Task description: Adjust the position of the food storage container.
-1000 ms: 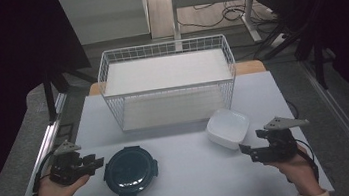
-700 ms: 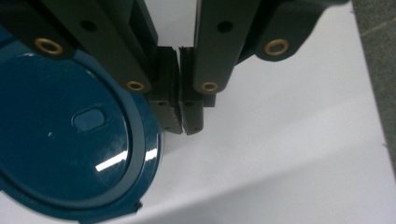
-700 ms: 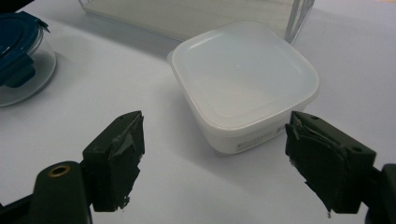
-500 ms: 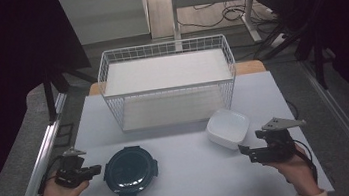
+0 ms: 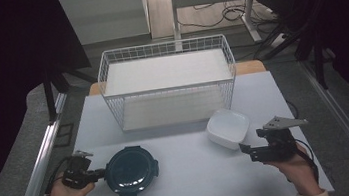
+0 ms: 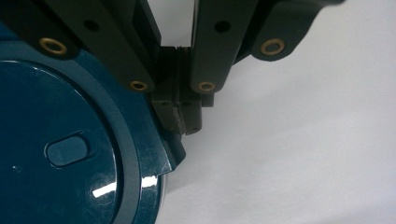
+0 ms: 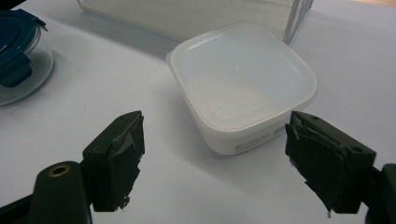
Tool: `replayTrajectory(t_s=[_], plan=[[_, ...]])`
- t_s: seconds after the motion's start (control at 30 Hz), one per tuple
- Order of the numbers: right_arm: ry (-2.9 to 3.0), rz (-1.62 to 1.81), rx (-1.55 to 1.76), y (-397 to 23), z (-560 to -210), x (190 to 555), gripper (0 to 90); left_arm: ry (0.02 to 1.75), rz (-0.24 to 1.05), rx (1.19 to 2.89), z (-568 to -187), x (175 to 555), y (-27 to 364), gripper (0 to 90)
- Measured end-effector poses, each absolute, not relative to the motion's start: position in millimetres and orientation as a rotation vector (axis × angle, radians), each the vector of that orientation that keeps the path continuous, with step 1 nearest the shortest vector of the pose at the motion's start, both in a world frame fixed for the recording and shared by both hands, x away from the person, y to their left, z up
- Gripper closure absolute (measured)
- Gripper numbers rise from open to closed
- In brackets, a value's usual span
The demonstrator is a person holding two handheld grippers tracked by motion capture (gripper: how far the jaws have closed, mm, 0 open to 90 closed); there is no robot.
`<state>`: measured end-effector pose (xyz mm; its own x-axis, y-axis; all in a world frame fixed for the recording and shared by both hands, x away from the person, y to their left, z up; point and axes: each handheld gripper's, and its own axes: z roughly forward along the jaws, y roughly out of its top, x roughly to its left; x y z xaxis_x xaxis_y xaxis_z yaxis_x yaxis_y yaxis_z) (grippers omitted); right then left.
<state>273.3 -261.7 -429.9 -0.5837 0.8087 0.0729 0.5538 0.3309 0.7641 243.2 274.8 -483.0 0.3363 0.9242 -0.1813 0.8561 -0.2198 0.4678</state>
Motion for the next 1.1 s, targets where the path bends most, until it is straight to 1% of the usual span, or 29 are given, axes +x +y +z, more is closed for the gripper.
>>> replayTrajectory(t_s=[0.1,0.23,0.37,0.53,0.63,1.1], plan=[[2.279,1.115,1.204,-261,-429,273,19.4,1.533,0.154,2.109,-483,244,274,90.0],[2.278,1.119,1.198,-260,-428,272,19.5,1.517,0.152,2.106,-481,243,271,90.0],[2.28,1.117,1.202,-260,-429,273,19.5,1.493,0.122,2.101,-482,244,269,90.0],[2.278,1.117,1.201,-260,-429,273,19.5,1.48,0.128,2.112,-481,244,262,90.0],[2.272,1.12,1.2,-259,-427,272,19.4,1.458,0.101,2.113,-482,244,259,90.0],[2.265,1.131,1.18,-258,-422,270,19.4,1.329,0.054,2.197,-478,243,218,90.0]])
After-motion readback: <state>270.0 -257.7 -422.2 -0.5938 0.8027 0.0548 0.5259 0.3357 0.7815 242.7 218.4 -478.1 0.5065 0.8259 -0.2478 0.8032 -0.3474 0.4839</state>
